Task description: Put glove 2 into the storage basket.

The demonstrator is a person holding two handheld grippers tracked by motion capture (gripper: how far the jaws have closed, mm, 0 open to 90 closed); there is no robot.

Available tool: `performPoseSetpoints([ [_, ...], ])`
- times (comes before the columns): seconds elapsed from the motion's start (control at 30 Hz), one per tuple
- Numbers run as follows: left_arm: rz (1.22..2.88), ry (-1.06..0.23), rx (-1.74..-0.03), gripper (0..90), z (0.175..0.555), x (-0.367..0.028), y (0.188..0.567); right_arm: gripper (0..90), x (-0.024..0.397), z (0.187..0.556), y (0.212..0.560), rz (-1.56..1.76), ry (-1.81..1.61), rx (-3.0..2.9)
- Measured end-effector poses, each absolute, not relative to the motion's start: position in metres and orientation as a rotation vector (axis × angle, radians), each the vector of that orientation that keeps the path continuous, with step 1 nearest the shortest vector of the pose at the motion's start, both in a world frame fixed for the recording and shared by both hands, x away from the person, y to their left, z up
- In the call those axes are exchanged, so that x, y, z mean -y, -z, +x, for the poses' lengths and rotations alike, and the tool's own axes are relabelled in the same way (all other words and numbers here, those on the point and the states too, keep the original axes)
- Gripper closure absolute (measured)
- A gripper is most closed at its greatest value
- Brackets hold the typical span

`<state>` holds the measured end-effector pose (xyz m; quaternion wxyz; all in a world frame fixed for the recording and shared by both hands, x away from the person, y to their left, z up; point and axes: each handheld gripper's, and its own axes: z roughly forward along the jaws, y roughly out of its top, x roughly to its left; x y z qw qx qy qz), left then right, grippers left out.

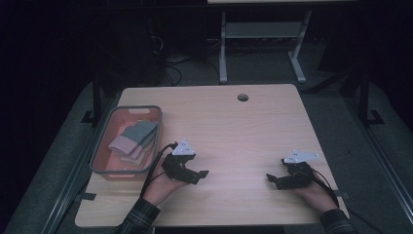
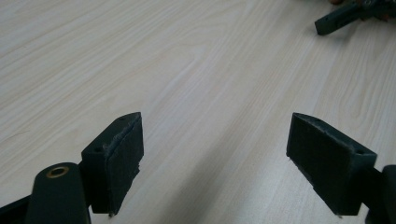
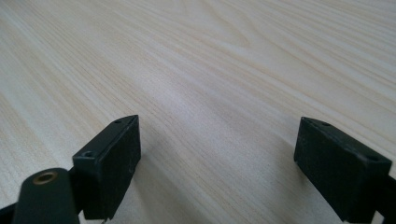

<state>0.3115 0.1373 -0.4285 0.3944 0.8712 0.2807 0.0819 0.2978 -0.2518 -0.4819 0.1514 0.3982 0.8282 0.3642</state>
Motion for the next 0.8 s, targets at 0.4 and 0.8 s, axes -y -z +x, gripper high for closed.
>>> performPoseSetpoints([
  [0.4,2.260,-0.227,-0.680,16.8,0.307,-0.122,0.450,14.2,0.252,0.298,0.482,1.137,-1.045,-2.376],
  [0.8,2.330,-0.241,-0.647,13.8,0.304,-0.106,0.471,14.2,0.252,0.298,0.482,1.135,-1.046,-2.376],
])
